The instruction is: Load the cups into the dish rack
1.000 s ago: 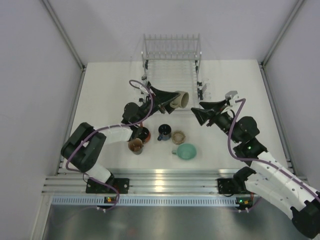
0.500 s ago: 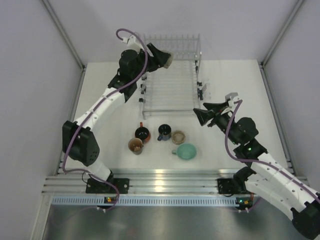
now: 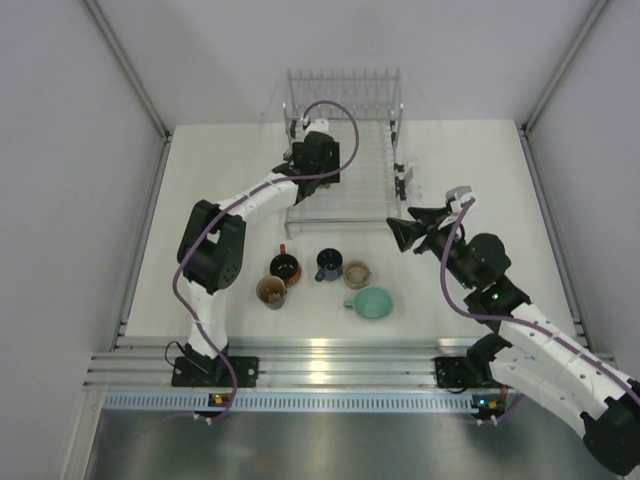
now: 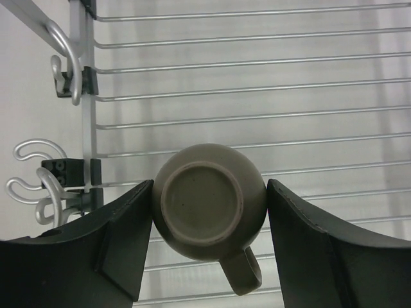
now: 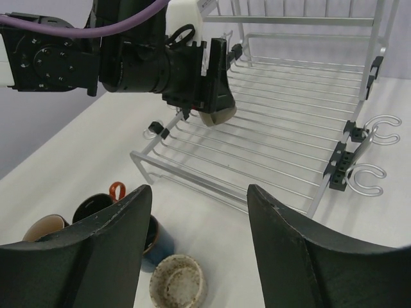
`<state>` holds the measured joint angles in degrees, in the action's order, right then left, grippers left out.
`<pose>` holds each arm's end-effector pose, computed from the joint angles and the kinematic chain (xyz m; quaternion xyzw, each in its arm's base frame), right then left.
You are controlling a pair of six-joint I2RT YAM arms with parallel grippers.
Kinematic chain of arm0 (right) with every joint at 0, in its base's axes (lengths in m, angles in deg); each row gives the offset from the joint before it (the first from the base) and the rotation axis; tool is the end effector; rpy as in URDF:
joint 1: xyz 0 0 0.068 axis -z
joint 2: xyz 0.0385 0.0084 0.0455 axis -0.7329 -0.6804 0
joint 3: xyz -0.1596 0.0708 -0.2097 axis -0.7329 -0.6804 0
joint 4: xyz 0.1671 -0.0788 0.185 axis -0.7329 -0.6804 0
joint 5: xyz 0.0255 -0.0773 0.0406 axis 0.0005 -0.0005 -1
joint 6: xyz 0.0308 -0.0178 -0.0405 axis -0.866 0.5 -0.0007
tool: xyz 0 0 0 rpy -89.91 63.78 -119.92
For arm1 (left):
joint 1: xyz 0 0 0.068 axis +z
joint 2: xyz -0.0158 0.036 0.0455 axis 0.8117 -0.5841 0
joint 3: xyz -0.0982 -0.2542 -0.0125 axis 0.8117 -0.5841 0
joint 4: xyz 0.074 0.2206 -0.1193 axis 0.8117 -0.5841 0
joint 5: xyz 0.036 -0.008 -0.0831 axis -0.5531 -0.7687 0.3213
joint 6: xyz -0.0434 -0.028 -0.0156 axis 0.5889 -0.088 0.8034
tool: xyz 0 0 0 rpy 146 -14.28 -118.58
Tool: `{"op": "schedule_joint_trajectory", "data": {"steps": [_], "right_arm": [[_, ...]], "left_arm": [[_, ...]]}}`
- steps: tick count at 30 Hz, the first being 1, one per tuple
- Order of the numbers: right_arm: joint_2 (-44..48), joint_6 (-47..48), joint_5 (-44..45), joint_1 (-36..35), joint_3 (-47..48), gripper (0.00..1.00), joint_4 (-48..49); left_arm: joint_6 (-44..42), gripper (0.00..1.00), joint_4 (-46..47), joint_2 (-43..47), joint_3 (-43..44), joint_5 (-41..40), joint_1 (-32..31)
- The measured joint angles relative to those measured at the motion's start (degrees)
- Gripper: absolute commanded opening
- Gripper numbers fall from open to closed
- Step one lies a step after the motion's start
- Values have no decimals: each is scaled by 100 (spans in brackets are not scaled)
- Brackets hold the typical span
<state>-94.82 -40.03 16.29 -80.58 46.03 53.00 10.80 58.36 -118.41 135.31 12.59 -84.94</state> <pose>0.1548 0.1030 0.2921 -0.1213 0.6695 0.2984 0.6694 0.4116 -0.2304 0.2424 0.0092 0.8718 -0.0615 0.4858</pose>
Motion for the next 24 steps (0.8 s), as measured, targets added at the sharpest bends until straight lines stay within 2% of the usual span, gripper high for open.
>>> {"op": "schedule_joint_trajectory", "data": {"steps": [10,24], "right_arm": [[-284,42,31,74,-39,62,50],[-439,76,-83,227,-101,63,96]], "left_arm": [[-420,0,107,-293,199,-682,44],[-680,0,275,-702,216,-946,63]]}}
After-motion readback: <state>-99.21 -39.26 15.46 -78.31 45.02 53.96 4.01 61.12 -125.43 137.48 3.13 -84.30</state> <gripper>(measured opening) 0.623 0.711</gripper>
